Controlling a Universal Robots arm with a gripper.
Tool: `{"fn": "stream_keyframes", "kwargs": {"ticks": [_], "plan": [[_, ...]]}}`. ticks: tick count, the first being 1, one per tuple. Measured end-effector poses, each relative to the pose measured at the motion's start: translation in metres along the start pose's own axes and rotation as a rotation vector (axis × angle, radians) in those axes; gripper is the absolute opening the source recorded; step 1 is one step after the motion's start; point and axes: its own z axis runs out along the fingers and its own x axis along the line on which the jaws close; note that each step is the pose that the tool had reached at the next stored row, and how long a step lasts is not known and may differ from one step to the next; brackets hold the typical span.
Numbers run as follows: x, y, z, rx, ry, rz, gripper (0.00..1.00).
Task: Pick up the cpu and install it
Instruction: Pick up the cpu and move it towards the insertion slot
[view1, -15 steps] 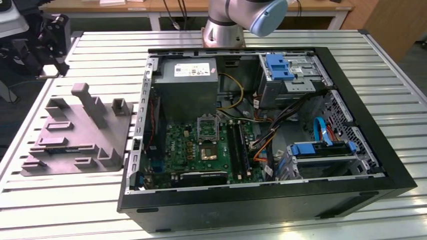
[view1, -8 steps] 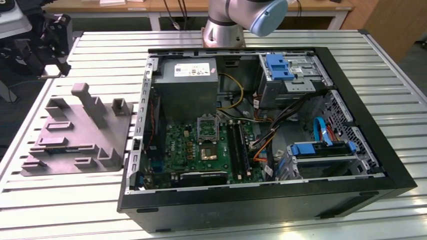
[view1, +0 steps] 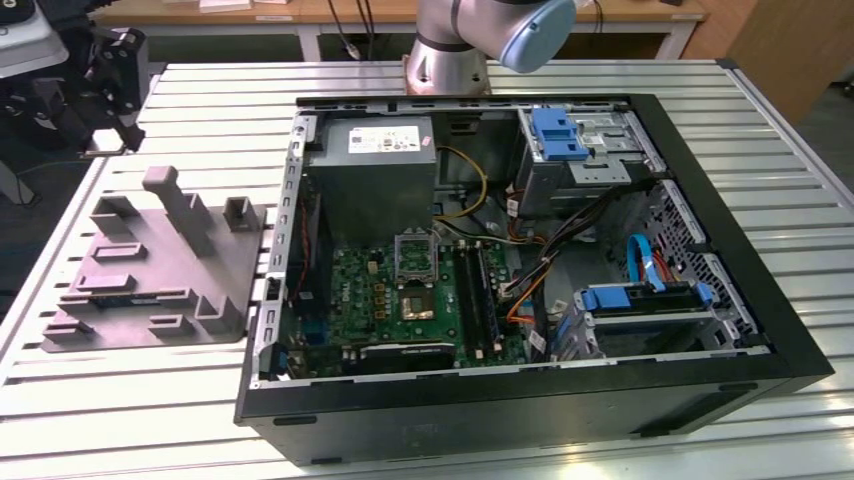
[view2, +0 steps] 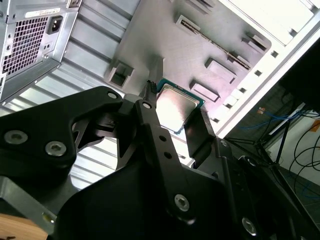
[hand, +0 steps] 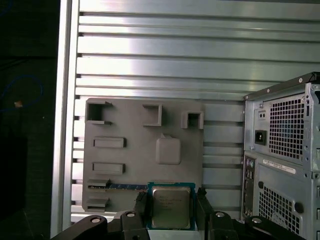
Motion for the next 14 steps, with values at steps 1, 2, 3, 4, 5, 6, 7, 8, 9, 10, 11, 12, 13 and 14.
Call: {"fn": "stream_keyframes", "kwargs": {"ticks": [1,2,3,4,5,6,7,8,9,10,11,12,13,14], "plan": [[-0.0003,0.0000,0.0000,0.0000,0.0001,0.000,0.47],[-0.0006,0.0000,0.0000,0.0000,0.0001,0.000,0.47],[-0.0009,0.0000,0.0000,0.0000,0.0000,0.000,0.47],[-0.0011,0.0000,0.0000,0.0000,0.0000,0.000,0.47],[-0.0013,0.0000,0.0000,0.0000,0.0000,0.000,0.47],[-0.0016,0.0000,0.0000,-0.0001,-0.0001,0.000,0.47],[-0.0019,0.0000,0.0000,0.0000,0.0000,0.000,0.47],[-0.0021,0.0000,0.0000,0.0000,0.0000,0.000,0.47],[-0.0023,0.0000,0.0000,0.0000,0.0000,0.000,0.47],[-0.0025,-0.0001,0.0000,0.0000,-0.0001,0.000,0.47],[-0.0027,0.0000,0.0000,0.0000,0.0000,0.000,0.47],[-0.0029,0.0000,0.0000,0.0000,0.0001,0.000,0.47],[-0.0031,-0.0001,0.0000,0.0000,0.0000,0.000,0.47],[-0.0034,0.0000,0.0000,0.0001,0.0001,0.000,0.47]]}}
